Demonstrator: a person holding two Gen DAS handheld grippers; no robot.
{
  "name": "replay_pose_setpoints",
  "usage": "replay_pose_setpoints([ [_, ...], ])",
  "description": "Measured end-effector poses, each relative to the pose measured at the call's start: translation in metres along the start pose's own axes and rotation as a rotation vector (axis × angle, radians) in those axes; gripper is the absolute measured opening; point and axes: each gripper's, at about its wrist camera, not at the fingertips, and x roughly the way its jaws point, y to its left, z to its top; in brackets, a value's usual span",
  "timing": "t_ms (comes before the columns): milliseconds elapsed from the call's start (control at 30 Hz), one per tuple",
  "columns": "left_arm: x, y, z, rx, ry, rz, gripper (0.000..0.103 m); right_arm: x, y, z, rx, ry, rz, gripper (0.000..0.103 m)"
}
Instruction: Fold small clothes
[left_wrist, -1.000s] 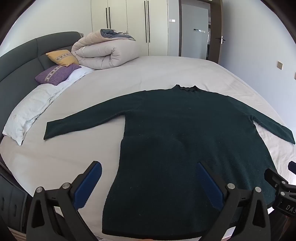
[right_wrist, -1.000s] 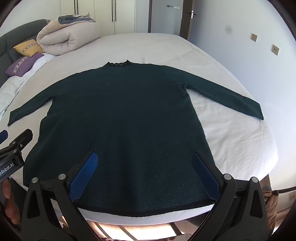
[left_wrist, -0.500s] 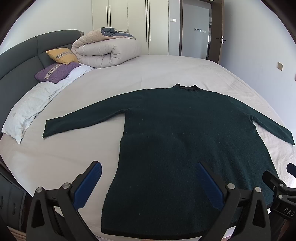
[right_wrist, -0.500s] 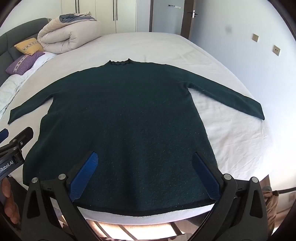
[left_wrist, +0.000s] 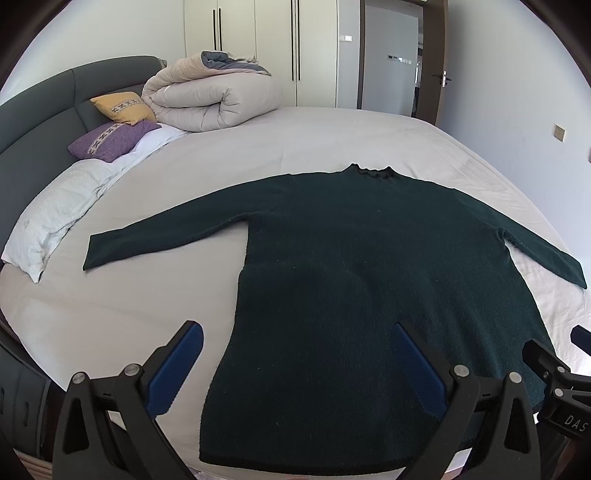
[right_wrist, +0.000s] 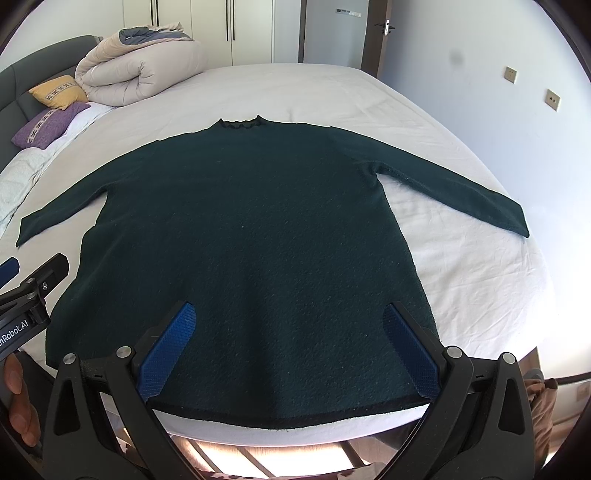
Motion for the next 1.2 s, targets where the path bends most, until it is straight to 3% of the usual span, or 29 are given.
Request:
replay_pose_setpoints([
  [1200,0.0000,-0.0016,0.0013,-0.005,0.010,-0.006,0.103,0.0048,0.0058,-0.0072,-0.002,0.000,0.000,0.103],
])
